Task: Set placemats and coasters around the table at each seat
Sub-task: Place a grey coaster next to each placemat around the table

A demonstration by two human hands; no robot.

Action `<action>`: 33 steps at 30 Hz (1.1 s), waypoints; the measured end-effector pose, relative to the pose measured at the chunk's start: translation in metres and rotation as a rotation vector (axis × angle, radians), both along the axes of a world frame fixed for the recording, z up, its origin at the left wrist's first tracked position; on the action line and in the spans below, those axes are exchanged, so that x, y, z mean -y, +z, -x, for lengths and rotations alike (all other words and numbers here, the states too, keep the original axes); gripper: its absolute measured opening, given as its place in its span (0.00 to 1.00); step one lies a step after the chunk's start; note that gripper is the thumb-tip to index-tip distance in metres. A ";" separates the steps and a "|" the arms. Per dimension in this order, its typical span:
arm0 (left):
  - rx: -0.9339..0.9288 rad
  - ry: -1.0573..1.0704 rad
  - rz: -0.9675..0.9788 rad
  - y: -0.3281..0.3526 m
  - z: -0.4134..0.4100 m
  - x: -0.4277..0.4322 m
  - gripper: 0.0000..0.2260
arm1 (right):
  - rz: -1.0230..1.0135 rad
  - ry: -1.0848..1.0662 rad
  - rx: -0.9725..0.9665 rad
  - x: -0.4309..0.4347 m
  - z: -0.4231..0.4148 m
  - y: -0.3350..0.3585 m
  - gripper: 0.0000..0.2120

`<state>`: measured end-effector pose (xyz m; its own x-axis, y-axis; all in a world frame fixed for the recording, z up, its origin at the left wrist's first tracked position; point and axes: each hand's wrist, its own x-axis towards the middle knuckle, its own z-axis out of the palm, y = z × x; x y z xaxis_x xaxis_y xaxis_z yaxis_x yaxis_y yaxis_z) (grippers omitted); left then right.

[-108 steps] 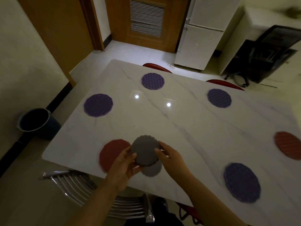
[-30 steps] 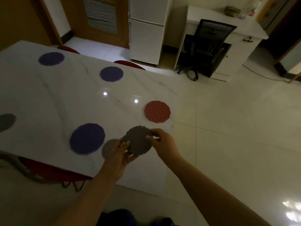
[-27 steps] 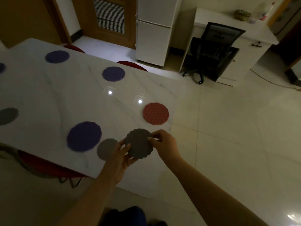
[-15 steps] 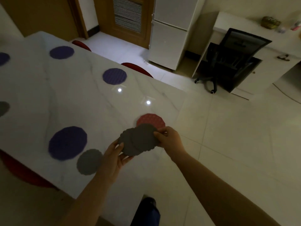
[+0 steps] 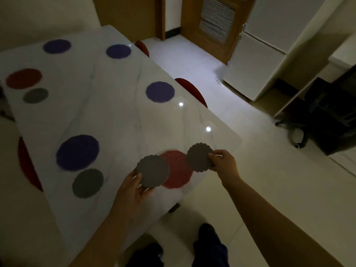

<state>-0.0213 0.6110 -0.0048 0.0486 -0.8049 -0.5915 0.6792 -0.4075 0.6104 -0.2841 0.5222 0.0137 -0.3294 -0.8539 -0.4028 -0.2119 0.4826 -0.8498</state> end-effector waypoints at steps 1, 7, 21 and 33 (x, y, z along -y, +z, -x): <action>-0.002 0.056 -0.008 0.001 0.010 -0.001 0.17 | -0.022 0.031 -0.012 0.010 0.009 -0.003 0.06; -0.026 0.303 -0.007 0.010 0.070 -0.006 0.18 | -0.118 0.258 -0.072 0.062 0.044 -0.014 0.11; 0.062 0.440 -0.026 0.011 0.101 -0.005 0.15 | -0.121 0.666 -0.456 0.106 0.054 -0.040 0.15; 0.132 0.286 0.011 0.027 0.123 0.047 0.16 | 0.036 0.740 -0.207 0.112 0.061 -0.001 0.16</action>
<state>-0.1440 0.5636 0.0221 0.3495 -0.7535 -0.5568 0.6803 -0.2045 0.7038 -0.3455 0.4100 0.0123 0.2668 -0.8927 -0.3633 -0.6254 0.1264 -0.7700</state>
